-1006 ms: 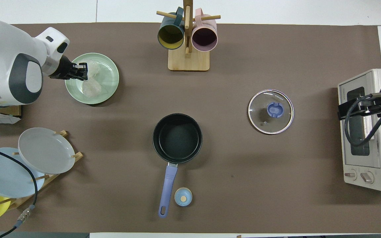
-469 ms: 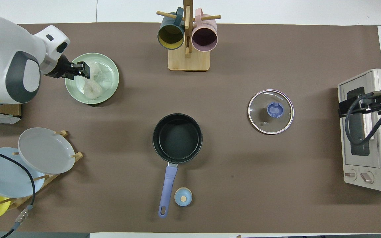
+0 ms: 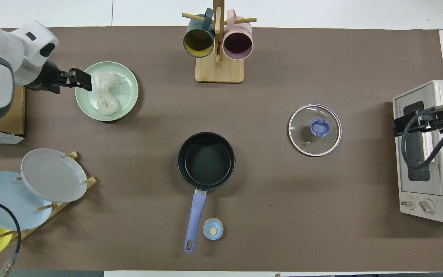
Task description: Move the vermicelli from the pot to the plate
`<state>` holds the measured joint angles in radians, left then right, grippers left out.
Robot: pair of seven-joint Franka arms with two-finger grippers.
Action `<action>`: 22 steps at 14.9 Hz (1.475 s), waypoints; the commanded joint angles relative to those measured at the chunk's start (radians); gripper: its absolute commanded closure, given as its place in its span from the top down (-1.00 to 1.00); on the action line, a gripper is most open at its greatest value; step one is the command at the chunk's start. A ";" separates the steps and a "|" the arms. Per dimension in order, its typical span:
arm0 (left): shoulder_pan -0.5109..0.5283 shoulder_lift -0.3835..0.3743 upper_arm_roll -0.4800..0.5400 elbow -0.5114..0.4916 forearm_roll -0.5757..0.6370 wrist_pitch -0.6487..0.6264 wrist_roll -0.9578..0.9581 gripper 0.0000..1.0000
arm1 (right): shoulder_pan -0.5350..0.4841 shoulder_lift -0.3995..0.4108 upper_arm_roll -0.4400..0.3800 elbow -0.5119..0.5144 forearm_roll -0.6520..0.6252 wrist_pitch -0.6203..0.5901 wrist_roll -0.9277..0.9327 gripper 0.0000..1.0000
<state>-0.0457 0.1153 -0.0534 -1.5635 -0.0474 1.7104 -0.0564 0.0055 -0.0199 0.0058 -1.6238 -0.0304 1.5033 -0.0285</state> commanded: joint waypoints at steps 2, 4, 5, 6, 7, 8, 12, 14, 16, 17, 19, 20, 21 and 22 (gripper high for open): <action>-0.005 -0.146 0.004 -0.040 0.040 -0.144 0.000 1.00 | -0.010 -0.005 0.006 0.005 0.000 0.012 -0.022 1.00; -0.011 -0.173 0.004 -0.047 0.040 -0.231 -0.002 1.00 | -0.010 -0.005 0.008 0.004 0.000 0.012 -0.022 1.00; -0.017 -0.183 0.004 -0.062 0.040 -0.242 -0.002 1.00 | -0.010 -0.005 0.008 0.004 0.000 0.012 -0.022 1.00; -0.020 -0.189 0.004 -0.082 0.040 -0.233 -0.013 1.00 | -0.010 -0.005 0.008 0.004 0.000 0.012 -0.021 1.00; -0.022 -0.189 0.003 -0.089 0.040 -0.227 -0.028 1.00 | -0.010 -0.005 0.008 0.005 0.000 0.012 -0.021 1.00; -0.025 -0.186 0.004 -0.083 0.040 -0.230 -0.033 1.00 | -0.010 -0.005 0.008 0.004 0.000 0.012 -0.022 1.00; -0.036 -0.125 0.004 0.048 0.046 -0.294 -0.033 1.00 | -0.010 -0.005 0.008 0.005 0.000 0.012 -0.022 1.00; -0.033 -0.123 0.003 0.063 0.061 -0.298 -0.033 1.00 | -0.010 -0.005 0.008 0.005 0.000 0.012 -0.022 1.00; -0.030 -0.128 0.000 0.042 0.057 -0.282 -0.031 1.00 | -0.010 -0.005 0.008 0.004 0.000 0.012 -0.022 1.00; -0.031 -0.129 0.000 0.040 0.055 -0.282 -0.031 1.00 | -0.010 -0.005 0.008 0.004 0.001 0.012 -0.022 1.00; -0.031 -0.129 0.000 0.040 0.054 -0.284 -0.031 1.00 | -0.010 -0.005 0.008 0.004 0.000 0.012 -0.022 1.00; -0.030 -0.129 0.000 0.040 0.054 -0.284 -0.030 1.00 | -0.010 -0.005 0.008 0.005 0.001 0.012 -0.022 1.00; -0.030 -0.131 0.000 0.040 0.052 -0.285 -0.029 1.00 | -0.010 -0.005 0.008 0.004 0.000 0.012 -0.022 1.00; -0.028 -0.131 0.000 0.040 0.052 -0.285 -0.028 1.00 | -0.010 -0.005 0.008 0.004 0.001 0.012 -0.022 1.00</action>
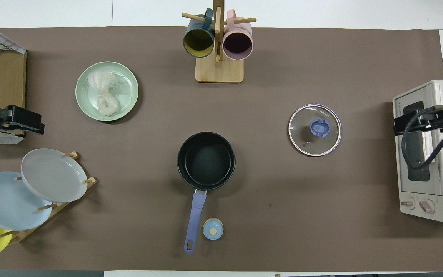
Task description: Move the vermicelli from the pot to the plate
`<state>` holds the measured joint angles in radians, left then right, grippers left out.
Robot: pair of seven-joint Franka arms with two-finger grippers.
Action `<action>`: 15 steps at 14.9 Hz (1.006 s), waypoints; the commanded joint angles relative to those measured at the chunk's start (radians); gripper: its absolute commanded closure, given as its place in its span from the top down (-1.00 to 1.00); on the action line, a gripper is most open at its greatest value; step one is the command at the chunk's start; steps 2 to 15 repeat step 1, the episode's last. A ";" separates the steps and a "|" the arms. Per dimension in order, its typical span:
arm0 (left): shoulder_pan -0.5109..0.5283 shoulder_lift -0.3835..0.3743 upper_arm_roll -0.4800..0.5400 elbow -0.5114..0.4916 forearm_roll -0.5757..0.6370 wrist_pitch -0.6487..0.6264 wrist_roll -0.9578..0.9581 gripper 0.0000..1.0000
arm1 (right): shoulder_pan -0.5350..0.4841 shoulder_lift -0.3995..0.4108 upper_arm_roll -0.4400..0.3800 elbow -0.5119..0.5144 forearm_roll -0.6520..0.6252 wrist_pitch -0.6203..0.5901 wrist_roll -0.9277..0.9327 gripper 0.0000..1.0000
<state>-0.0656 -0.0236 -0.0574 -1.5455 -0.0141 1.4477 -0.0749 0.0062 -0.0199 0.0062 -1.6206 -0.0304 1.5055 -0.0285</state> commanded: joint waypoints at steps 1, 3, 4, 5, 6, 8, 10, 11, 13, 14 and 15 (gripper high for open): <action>-0.008 0.008 0.004 0.022 0.019 -0.024 -0.006 1.00 | -0.011 -0.005 0.008 0.001 0.001 0.010 -0.022 1.00; -0.008 0.008 0.004 0.022 0.019 -0.024 -0.006 1.00 | -0.011 -0.005 0.008 0.001 0.001 0.010 -0.022 1.00; -0.008 0.008 0.004 0.022 0.019 -0.024 -0.006 1.00 | -0.011 -0.005 0.008 0.001 0.001 0.010 -0.022 1.00; -0.008 0.008 0.004 0.022 0.019 -0.024 -0.006 1.00 | -0.011 -0.005 0.008 0.001 0.001 0.010 -0.022 1.00; -0.008 0.008 0.004 0.022 0.019 -0.024 -0.006 1.00 | -0.011 -0.005 0.008 0.001 0.001 0.010 -0.022 1.00; -0.008 0.008 0.004 0.022 0.019 -0.024 -0.006 1.00 | -0.011 -0.005 0.008 0.001 0.001 0.010 -0.022 1.00; -0.008 0.008 0.004 0.022 0.019 -0.024 -0.006 1.00 | -0.011 -0.005 0.008 0.001 0.001 0.010 -0.022 1.00; -0.008 0.008 0.004 0.022 0.019 -0.024 -0.006 1.00 | -0.011 -0.005 0.008 0.001 0.001 0.010 -0.022 1.00; -0.008 0.008 0.004 0.022 0.019 -0.024 -0.006 1.00 | -0.011 -0.005 0.008 0.001 0.001 0.010 -0.022 1.00; -0.008 0.008 0.004 0.022 0.019 -0.024 -0.006 1.00 | -0.011 -0.005 0.008 0.001 0.001 0.010 -0.022 1.00; -0.008 0.008 0.004 0.022 0.019 -0.024 -0.006 1.00 | -0.011 -0.005 0.008 0.001 0.001 0.010 -0.022 1.00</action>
